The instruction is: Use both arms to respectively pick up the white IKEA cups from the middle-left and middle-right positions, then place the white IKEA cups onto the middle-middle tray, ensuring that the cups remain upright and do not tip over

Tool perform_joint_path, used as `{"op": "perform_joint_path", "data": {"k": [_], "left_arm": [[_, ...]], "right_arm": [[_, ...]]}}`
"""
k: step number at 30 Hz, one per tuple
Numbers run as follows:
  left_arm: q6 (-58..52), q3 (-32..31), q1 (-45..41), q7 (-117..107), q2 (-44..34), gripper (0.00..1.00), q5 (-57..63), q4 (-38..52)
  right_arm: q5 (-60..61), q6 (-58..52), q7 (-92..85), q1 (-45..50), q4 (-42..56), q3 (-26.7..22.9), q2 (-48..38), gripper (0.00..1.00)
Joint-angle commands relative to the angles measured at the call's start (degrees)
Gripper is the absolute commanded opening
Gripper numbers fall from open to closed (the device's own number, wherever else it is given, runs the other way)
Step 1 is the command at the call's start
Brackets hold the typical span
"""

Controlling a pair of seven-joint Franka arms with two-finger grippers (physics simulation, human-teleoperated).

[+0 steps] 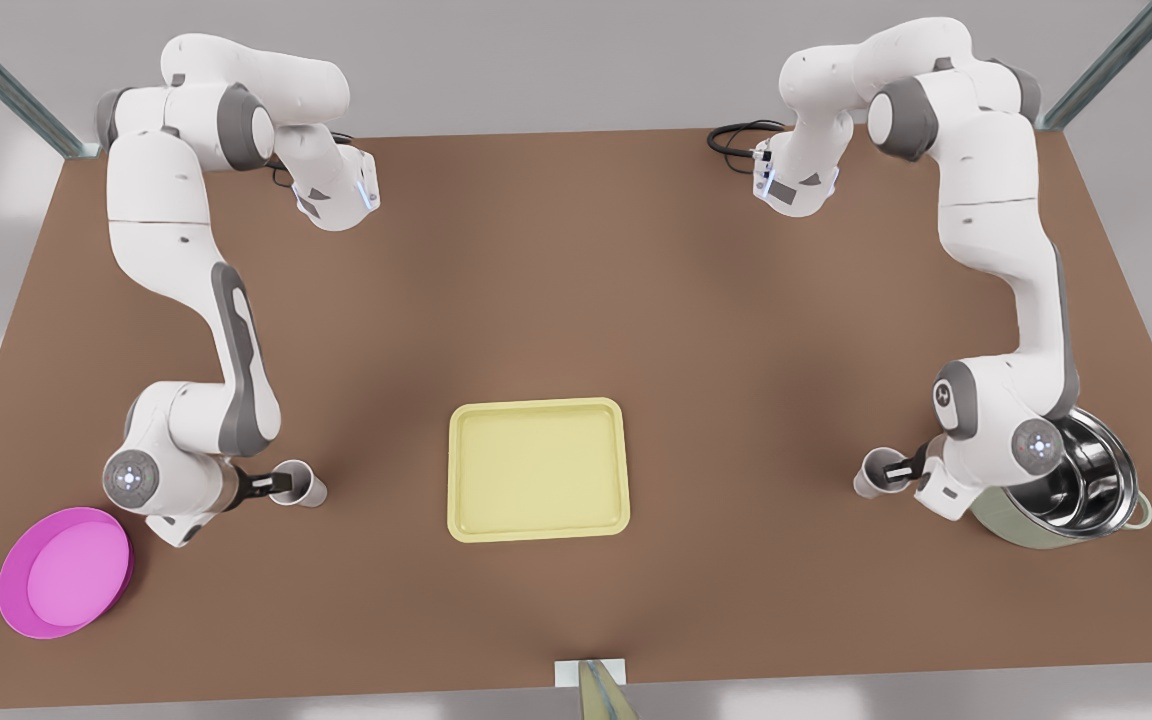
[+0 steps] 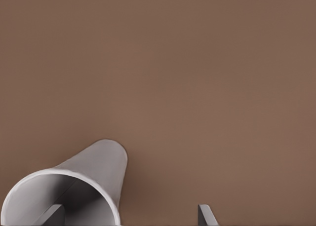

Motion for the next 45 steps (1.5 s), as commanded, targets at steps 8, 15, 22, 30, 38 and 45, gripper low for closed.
{"op": "perform_joint_path", "data": {"k": [8,15,22,30,38,45], "left_arm": [[-6.18,-16.21,-12.3,-53.61,0.82,0.21,0.2,8.81],[5.41,-15.77,-24.61,-71.47,9.17,0.21,2.04,16.03],[7.0,-15.95,-25.22,-72.0,13.22,0.21,2.04,15.5],[6.91,-16.04,-25.31,-71.65,14.01,1.0,1.96,15.59],[6.38,-16.21,-24.87,-72.17,12.6,1.0,1.69,15.76],[-18.65,-16.12,-17.41,-54.45,-1.45,1.0,5.38,16.11]], "right_arm": [[2.02,2.75,-3.77,-0.17,-1.79,0.09,1.34,0.59],[2.29,3.01,-3.95,0.27,-1.71,0.17,1.69,0.24],[2.2,2.49,-3.69,0.45,-0.83,3.25,0.02,0.21],[3.96,3.1,5.8,9.14,0.75,7.91,-0.24,0.21],[5.63,5.03,11.96,17.94,1.81,8.0,0.37,0.21],[5.45,9.34,13.8,21.37,1.81,8.0,3.27,0.21]]}}
